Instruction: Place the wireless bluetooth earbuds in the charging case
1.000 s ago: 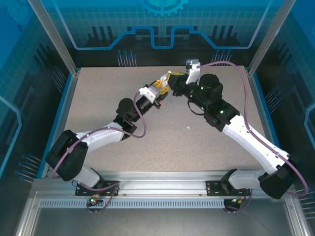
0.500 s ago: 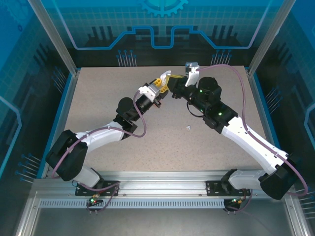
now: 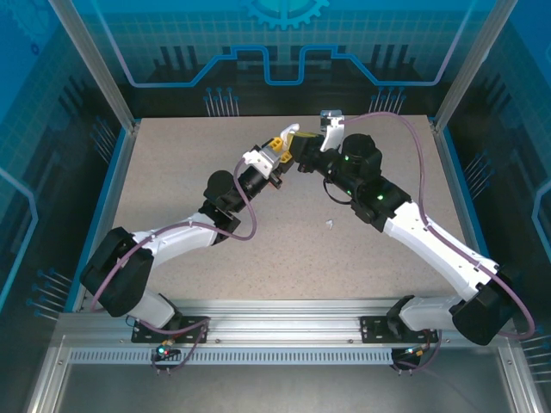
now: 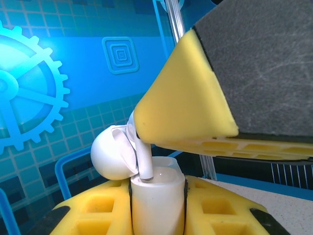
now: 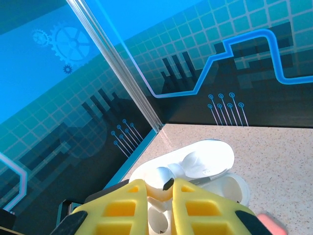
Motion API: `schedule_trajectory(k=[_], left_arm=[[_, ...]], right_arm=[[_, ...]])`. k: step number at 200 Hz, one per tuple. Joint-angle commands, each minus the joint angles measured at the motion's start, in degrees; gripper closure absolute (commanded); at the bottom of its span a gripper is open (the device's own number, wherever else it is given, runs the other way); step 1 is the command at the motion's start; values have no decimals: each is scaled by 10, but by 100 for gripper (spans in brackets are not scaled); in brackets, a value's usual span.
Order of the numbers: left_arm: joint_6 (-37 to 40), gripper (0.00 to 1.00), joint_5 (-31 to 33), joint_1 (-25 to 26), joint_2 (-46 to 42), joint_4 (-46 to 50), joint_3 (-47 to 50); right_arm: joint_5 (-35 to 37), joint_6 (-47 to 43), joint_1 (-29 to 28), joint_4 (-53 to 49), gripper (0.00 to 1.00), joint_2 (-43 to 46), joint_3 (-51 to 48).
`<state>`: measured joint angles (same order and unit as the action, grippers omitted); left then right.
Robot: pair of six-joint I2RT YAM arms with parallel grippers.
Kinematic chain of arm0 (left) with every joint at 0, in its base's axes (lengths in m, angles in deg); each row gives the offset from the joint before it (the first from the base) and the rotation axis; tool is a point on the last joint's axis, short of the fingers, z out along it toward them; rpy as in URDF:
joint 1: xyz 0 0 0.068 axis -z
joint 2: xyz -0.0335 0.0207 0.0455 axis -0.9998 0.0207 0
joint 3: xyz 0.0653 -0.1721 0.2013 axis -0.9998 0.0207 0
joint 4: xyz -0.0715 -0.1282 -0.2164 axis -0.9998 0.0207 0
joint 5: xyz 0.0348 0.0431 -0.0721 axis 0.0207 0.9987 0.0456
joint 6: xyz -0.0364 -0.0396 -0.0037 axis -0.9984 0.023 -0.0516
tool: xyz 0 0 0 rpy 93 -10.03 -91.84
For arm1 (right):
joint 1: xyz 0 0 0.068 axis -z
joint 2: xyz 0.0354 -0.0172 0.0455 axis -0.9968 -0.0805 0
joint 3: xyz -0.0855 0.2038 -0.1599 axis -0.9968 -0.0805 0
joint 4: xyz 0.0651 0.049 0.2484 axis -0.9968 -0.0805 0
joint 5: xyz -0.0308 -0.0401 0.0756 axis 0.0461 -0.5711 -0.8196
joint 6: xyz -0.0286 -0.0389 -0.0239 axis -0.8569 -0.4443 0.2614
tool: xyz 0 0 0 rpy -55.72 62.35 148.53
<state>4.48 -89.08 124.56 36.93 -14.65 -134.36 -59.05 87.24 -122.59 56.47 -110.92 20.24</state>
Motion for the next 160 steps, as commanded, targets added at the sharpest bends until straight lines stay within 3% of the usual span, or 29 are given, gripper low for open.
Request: schedule_trajectory(k=[1,114,142,160], left_arm=[[15,100,4,4,-5,-15,-21],[9,100,8,3,-8,-10,-23],[4,100,5,4,-11,-11,-20],[0,100,3,4,-14,-9,-16]], right_arm=[[-8,8,-8,16,86,-4,-11],[-18,3,-5,-9,86,6,-31],[-21,13,5,-21,79,0,-24],[-23,22,12,-26,69,-2,-14]])
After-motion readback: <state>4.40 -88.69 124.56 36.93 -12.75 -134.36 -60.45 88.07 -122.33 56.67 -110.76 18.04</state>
